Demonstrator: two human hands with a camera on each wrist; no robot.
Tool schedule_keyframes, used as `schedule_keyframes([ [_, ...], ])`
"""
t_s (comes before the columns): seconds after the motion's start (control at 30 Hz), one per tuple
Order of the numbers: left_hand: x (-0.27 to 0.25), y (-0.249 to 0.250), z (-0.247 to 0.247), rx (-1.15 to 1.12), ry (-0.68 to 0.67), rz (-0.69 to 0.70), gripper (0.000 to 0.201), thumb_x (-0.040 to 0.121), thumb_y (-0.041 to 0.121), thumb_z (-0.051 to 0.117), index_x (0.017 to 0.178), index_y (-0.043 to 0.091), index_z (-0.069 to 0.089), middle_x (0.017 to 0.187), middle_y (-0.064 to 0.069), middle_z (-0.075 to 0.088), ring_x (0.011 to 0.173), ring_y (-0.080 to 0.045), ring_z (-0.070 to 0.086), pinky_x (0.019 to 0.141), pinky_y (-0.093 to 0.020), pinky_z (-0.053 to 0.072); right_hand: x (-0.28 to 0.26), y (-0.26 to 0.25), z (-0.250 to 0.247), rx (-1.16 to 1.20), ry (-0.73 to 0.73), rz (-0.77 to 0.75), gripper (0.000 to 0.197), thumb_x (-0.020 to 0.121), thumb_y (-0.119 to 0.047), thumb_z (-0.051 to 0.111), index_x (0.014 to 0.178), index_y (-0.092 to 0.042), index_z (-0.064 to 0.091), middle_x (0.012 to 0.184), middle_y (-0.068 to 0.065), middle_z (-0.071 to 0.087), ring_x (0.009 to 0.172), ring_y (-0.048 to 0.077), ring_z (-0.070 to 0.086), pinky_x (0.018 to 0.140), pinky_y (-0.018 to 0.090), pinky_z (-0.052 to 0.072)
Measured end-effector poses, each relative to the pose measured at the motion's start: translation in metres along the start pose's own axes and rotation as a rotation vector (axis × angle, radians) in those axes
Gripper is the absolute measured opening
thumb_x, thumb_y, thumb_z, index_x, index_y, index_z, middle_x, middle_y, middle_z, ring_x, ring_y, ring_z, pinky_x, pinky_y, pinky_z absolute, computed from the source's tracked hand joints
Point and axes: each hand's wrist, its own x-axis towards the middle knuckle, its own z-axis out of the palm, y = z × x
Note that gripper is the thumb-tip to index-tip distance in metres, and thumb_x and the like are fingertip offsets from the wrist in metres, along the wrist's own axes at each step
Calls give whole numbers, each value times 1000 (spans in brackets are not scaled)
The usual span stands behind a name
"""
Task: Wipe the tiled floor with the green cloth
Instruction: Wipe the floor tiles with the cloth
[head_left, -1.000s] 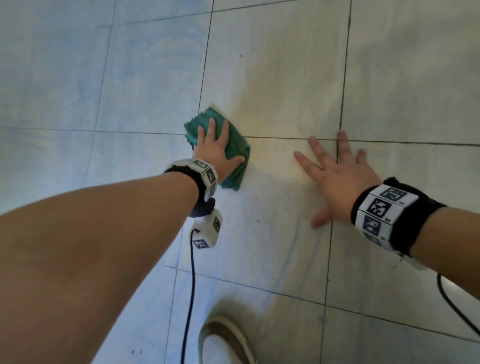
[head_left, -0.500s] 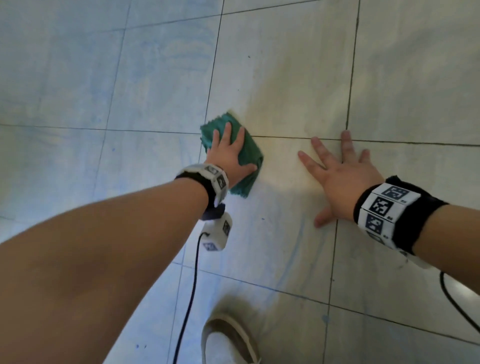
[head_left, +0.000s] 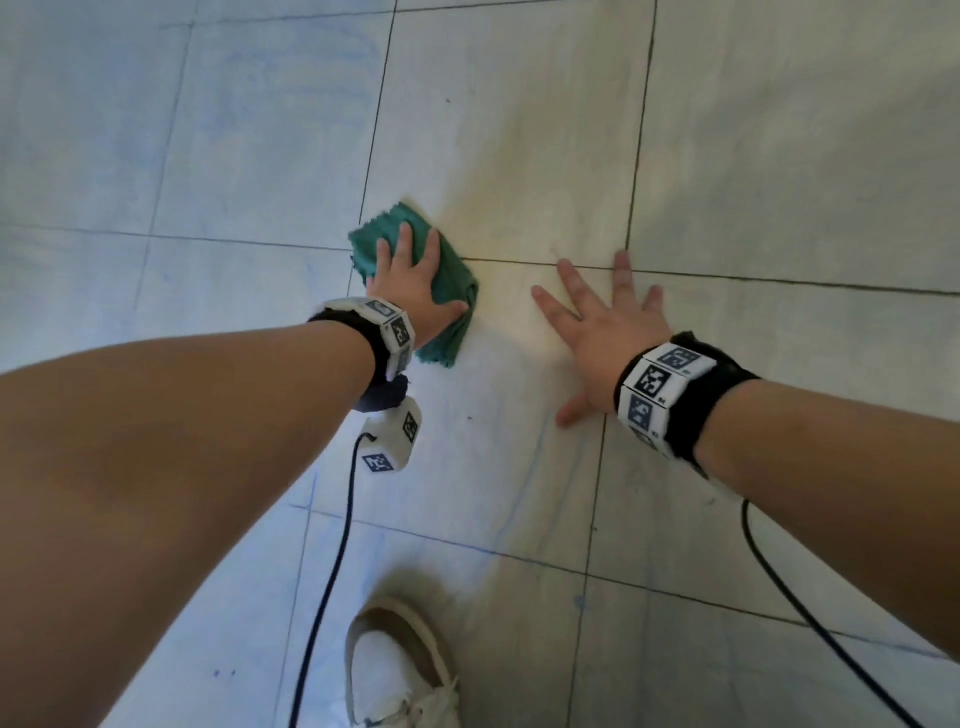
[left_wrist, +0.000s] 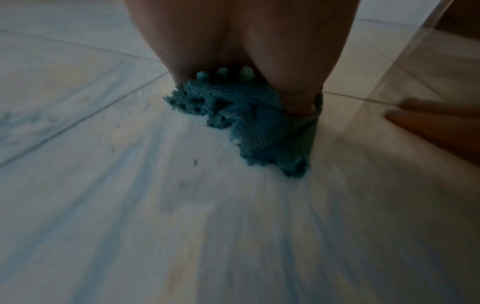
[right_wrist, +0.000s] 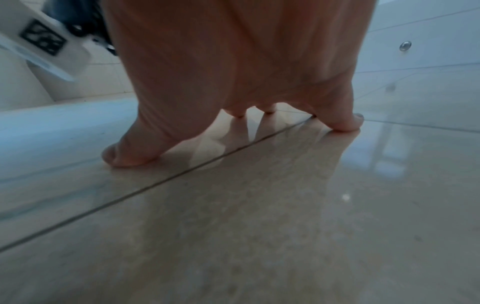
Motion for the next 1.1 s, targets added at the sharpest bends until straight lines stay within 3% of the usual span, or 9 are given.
schedule_keyframes([
  [0.2,-77,35,55,9,-62,-13,98,91,54,58,157,27,-10,163,-5,-21,149,-36,-16,121,-56,9,-5,7,1,-60,4,-63,146,55,-80,76,153,-36,-23,160,-5,-32,143,52,-26,113,71,11],
  [0.47,-145,114,110,69,-157,149,100,91,55,59,157,27,-12,161,-6,-27,148,-36,-22,121,-56,3,-16,26,7,-225,-37,-167,148,56,-77,78,155,-29,-21,161,0,-29,143,53,-21,111,71,23],
  [0.7,-151,131,116,91,-186,190,100,91,55,58,156,28,-13,160,-4,-30,147,-35,-25,121,-57,4,-34,40,11,-211,-62,-143,144,58,-71,81,155,-36,-19,161,-5,-30,146,47,-19,112,70,23],
  [0.9,-143,120,113,151,-179,267,100,90,60,55,156,29,-14,160,-4,-31,146,-34,-27,121,-56,0,-40,26,12,-217,-69,-57,142,62,-62,85,153,-37,-22,161,-4,-29,148,47,-16,103,68,39],
  [1.1,-131,105,114,185,-148,381,100,89,61,54,157,29,-12,161,-2,-28,148,-32,-24,122,-52,-1,-49,10,18,-141,-91,79,142,64,-56,87,154,-37,-21,162,-4,-27,148,46,-16,107,64,38],
])
